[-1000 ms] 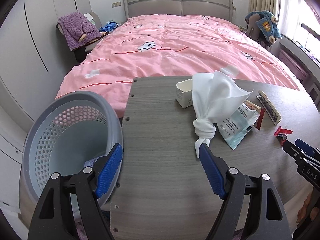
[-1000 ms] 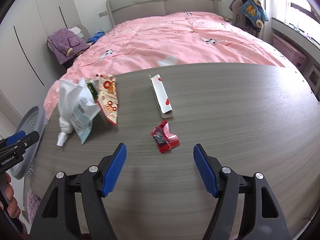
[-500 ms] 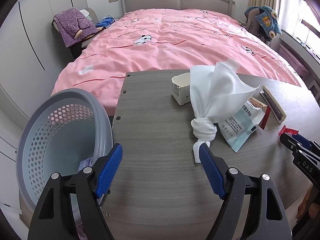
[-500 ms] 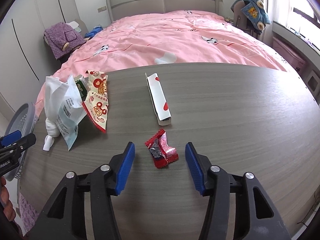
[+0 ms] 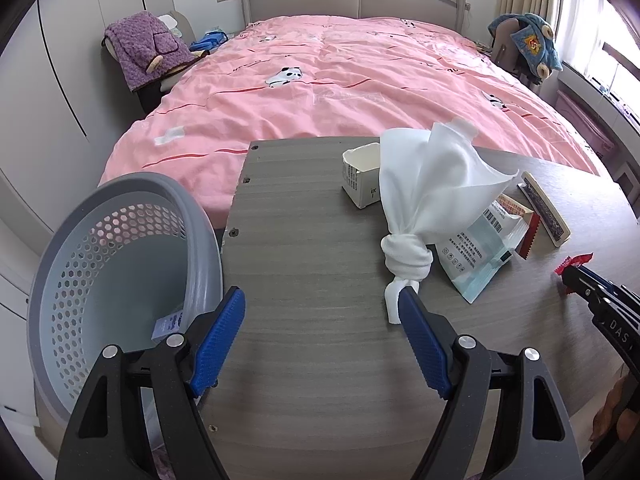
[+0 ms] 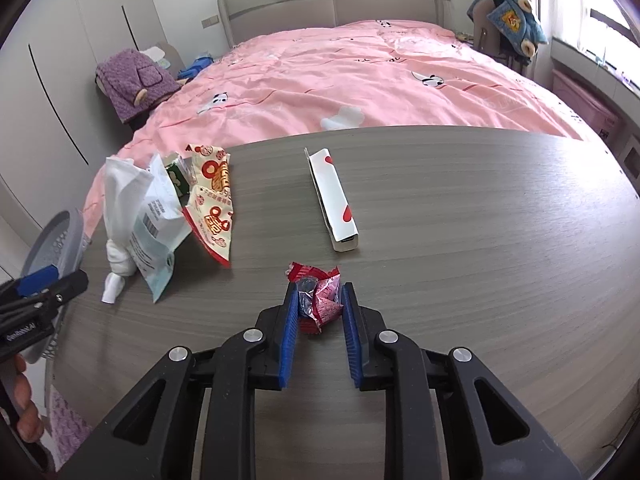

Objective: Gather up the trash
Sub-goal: 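Grasp the red candy wrapper with the right gripper while the left grasps the tissue bundle, then carry tissue and wrapper over the basket and release both into it, then withdraw both open grippers from the basket back to the table, then grasp the white-red paper strip with the right gripper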

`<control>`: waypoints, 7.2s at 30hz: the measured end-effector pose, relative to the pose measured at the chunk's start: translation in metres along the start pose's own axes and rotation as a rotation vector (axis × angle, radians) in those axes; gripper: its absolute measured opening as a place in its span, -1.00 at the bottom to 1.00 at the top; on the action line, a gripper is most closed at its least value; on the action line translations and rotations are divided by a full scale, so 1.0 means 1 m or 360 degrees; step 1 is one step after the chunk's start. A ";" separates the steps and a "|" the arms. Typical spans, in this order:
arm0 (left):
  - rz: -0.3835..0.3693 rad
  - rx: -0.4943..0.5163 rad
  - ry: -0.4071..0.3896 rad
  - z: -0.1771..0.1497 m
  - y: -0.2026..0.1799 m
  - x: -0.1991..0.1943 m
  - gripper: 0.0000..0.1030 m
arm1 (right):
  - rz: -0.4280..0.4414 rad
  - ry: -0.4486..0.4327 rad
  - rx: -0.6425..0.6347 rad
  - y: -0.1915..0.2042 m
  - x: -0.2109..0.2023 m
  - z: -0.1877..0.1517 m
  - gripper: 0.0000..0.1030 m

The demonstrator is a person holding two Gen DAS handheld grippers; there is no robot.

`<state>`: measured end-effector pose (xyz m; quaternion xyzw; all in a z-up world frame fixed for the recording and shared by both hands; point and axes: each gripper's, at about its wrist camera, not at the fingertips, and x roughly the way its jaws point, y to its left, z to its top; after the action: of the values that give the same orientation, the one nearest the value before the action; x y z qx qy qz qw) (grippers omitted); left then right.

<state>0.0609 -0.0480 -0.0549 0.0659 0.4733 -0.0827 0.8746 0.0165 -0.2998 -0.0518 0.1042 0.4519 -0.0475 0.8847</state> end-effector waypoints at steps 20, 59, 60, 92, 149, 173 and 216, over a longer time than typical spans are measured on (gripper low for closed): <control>-0.0132 0.0059 0.0047 0.015 -0.026 0.033 0.46 | 0.0090 -0.0017 0.0080 -0.006 -0.006 -0.001 -0.58; -0.0117 -0.0049 -0.0171 -0.010 0.038 -0.045 -0.43 | 0.0153 -0.0135 -0.0085 0.063 -0.046 -0.004 -0.58; -0.0106 -0.0063 -0.0178 -0.011 0.045 -0.047 -0.43 | 0.0163 -0.0135 -0.0099 0.069 -0.046 -0.003 -0.58; 0.0205 -0.0441 -0.0132 -0.046 0.220 -0.031 -0.43 | 0.0587 0.0025 -0.0627 0.297 0.009 0.011 -0.58; 0.0261 -0.0433 -0.0175 -0.048 0.213 -0.065 0.36 | 0.0553 -0.0014 -0.0579 0.276 -0.014 0.009 0.25; 0.0072 -0.0238 -0.0205 -0.001 0.114 -0.065 0.36 | 0.0290 -0.0176 -0.0160 0.110 -0.046 0.033 0.35; 0.0042 0.0042 -0.0079 0.029 -0.046 -0.021 0.36 | 0.0020 -0.0037 -0.0112 -0.024 0.034 0.057 0.21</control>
<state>0.0639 -0.0969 -0.0233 0.0817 0.4493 -0.0788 0.8861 0.0777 -0.3361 -0.0505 0.0751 0.4422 -0.0272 0.8934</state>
